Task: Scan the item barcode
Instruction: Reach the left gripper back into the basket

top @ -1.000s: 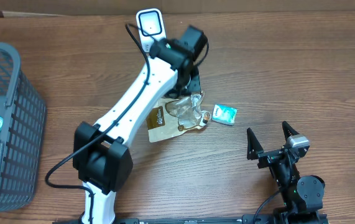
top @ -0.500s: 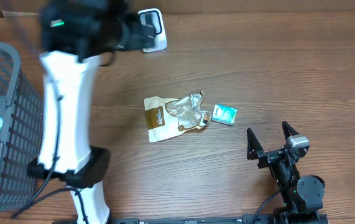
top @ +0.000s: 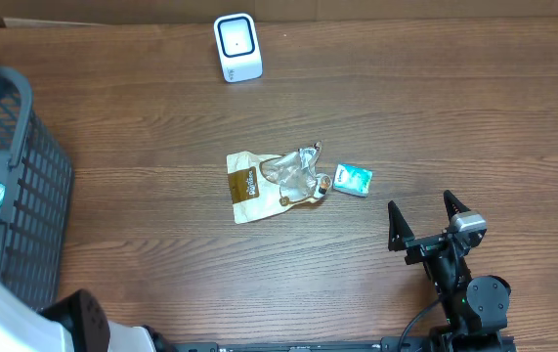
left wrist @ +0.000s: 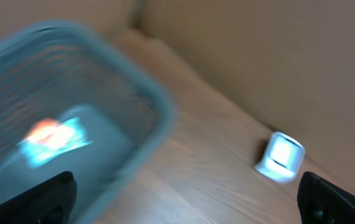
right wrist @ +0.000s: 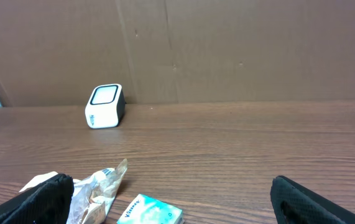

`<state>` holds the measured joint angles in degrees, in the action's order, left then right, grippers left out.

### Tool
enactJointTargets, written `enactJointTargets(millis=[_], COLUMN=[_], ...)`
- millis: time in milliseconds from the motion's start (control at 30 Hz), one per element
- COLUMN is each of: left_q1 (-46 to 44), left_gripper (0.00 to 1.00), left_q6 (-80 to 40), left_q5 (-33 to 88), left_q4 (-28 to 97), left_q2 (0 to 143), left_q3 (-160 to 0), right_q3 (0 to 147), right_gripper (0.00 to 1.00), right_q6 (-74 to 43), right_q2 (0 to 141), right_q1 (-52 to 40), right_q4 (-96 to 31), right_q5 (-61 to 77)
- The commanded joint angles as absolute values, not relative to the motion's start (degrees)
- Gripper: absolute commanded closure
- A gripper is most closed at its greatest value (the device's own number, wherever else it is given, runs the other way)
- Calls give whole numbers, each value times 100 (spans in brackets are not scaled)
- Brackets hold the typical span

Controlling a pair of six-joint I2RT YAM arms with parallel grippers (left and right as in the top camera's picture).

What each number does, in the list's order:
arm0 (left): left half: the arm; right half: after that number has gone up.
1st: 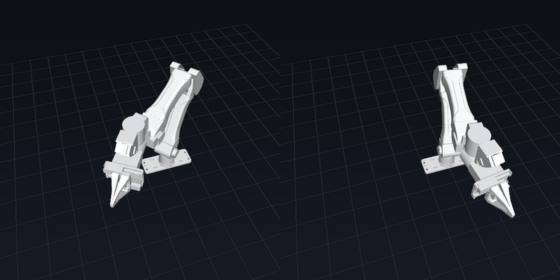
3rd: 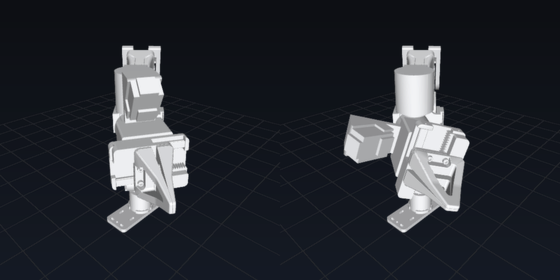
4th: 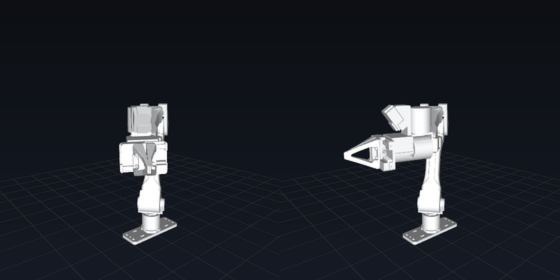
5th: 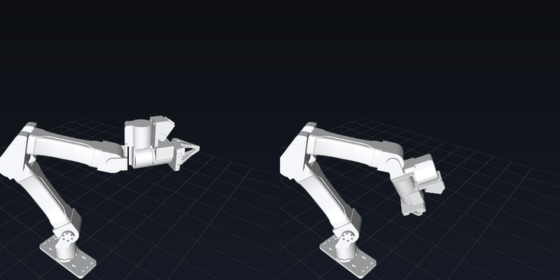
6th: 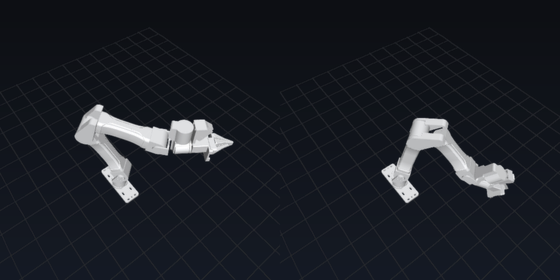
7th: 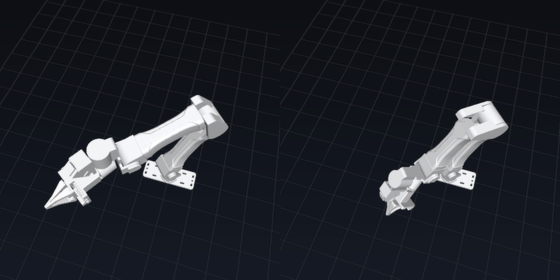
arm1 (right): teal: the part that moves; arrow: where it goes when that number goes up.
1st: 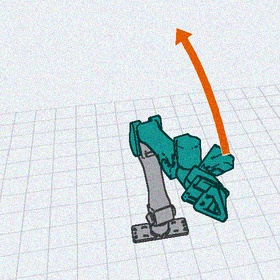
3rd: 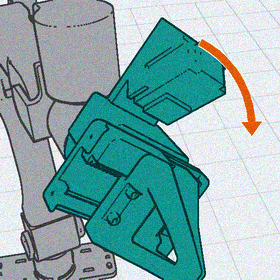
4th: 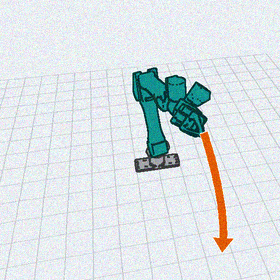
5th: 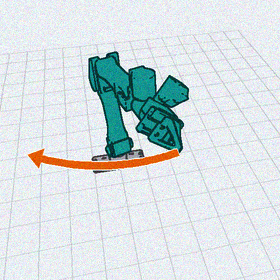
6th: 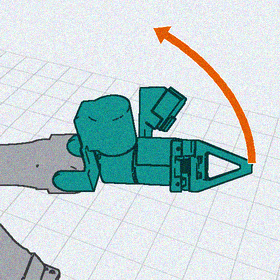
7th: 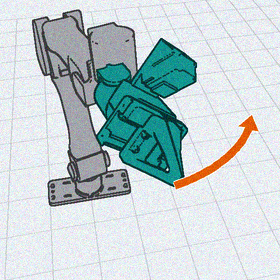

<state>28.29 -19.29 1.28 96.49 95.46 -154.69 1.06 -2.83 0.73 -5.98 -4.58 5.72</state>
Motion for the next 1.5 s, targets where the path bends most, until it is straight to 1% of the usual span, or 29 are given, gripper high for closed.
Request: enactJointTargets(millis=[0,133,267,400,600,700,867,1000,1200,1467], left_q1=[3607,4311,4648,4772,4766,4766,4766,4766,4766,4764], left_gripper=[0,0,0,3,7,9,11,16,20,20], left_q6=[-1973,-2067,-2060,-2029,-1640,-1334,-1293,-1129,-1066,-1024], left_q5=[156,130,-204,-480,-655,-663,-663,-698,-965,-1181], left_q4=[9679,9596,9039,8392,7332,6766,5841,5181,4724,4298], left_q2=[9588,9629,9642,9642,9642,9642,9642,9688,10108,10781], left_q3=[-14807,-13694,-12604,-11743,-10486,-9854,-9059,-8630,-8536,-8538], right_q3=[45,45,45,45,45,45,45,45,45,45], right_gripper=[0,0,0,0,0,0,0,0,0,0], right_q6=[-294,-294,-294,-294,-294,-294,-294,-294,-294,-294], right_q2=[16,16,16,16,16,16,16,16,16,16], right_q1=[-576,-576,-576,-576,-576,-576,-576,-576,-576,-576], right_q4=[-438,-438,-438,-438,-438,-438,-438,-438,-438,-438], right_q5=[565,565,565,565,567,567,565,565,565,565])
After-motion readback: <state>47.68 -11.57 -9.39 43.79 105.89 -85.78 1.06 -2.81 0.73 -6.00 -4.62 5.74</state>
